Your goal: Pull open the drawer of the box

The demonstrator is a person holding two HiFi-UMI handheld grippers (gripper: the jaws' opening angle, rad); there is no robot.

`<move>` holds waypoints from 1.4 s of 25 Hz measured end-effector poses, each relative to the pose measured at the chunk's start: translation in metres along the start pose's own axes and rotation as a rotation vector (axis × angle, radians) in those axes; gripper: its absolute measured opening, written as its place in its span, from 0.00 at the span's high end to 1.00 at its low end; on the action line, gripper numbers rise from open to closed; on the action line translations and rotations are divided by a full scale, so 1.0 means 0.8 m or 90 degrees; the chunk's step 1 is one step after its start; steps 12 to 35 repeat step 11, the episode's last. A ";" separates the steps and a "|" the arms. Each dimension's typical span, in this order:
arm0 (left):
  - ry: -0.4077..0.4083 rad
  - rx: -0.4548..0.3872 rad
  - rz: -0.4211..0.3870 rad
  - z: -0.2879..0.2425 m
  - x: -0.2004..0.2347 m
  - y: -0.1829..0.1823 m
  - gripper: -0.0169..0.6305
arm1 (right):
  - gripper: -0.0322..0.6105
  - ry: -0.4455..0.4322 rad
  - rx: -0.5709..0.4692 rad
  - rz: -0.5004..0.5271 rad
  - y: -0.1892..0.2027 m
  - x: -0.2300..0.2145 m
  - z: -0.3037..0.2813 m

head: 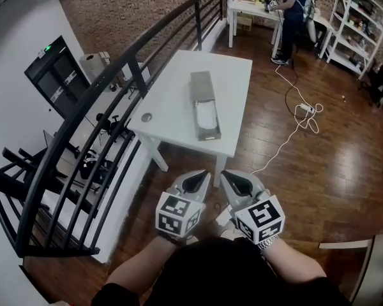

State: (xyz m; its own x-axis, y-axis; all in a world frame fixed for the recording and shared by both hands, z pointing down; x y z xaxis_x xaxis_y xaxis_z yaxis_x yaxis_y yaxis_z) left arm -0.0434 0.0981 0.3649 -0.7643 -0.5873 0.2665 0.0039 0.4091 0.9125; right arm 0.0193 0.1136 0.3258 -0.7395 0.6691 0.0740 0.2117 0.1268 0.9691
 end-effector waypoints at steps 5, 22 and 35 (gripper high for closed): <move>0.002 -0.005 -0.003 0.003 -0.005 -0.002 0.96 | 0.96 0.004 -0.003 0.001 -0.001 0.002 0.005; 0.005 -0.005 -0.005 0.001 -0.013 -0.003 0.96 | 0.96 0.006 -0.003 0.002 -0.002 0.000 0.013; 0.005 -0.005 -0.005 0.001 -0.013 -0.003 0.96 | 0.96 0.006 -0.003 0.002 -0.002 0.000 0.013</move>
Point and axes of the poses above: the fingertips, and each gripper's own axes: z backward along the fingers, x to its left, y out of its underside, the point moved 3 cm from there along z, backward along the fingers, and after that the axes turned 6 degrees about z, right-handed, at the moved point
